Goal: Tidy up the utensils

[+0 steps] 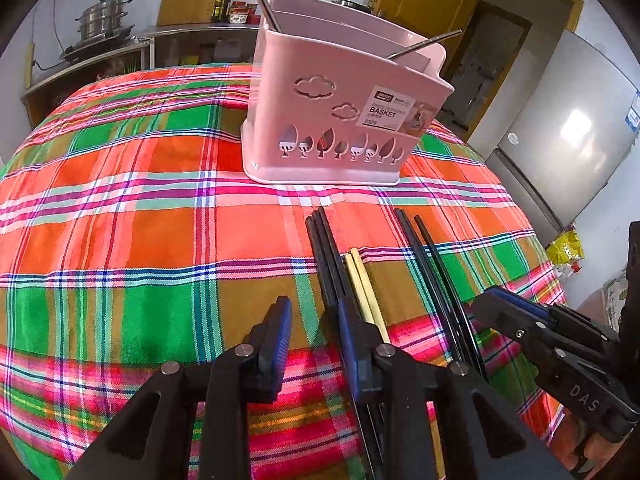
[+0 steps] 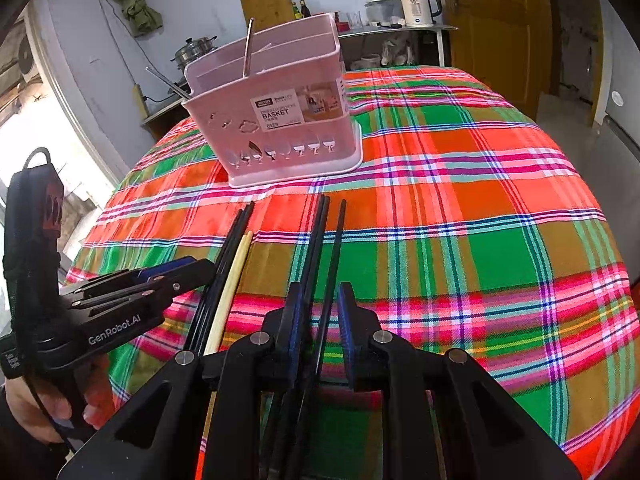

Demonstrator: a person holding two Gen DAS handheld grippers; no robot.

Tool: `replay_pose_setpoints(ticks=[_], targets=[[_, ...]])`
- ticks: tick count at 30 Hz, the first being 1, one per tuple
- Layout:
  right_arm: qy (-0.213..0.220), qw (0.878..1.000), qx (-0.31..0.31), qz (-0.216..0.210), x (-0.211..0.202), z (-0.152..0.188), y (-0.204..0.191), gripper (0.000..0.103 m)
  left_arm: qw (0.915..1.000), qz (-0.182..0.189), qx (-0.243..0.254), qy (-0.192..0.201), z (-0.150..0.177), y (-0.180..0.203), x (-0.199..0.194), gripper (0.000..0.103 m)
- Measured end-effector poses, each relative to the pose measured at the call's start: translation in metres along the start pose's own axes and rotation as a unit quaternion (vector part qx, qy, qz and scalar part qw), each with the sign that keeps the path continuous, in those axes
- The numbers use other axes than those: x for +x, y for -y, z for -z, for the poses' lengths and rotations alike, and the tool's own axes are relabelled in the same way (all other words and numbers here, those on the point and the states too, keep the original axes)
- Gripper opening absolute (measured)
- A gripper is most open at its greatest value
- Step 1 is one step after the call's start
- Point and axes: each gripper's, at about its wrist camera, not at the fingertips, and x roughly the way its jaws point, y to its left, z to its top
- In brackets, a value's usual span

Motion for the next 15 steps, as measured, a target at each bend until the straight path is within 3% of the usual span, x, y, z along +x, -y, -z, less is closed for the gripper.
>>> replay_pose_setpoints(ticks=[15], targets=[[-0.021, 1.0, -0.003, 0.022, 0.02, -0.004, 0.004, 0.018, 0.9995, -0.027, 0.014, 0.003, 0.002, 0.005, 0.0, 0.022]])
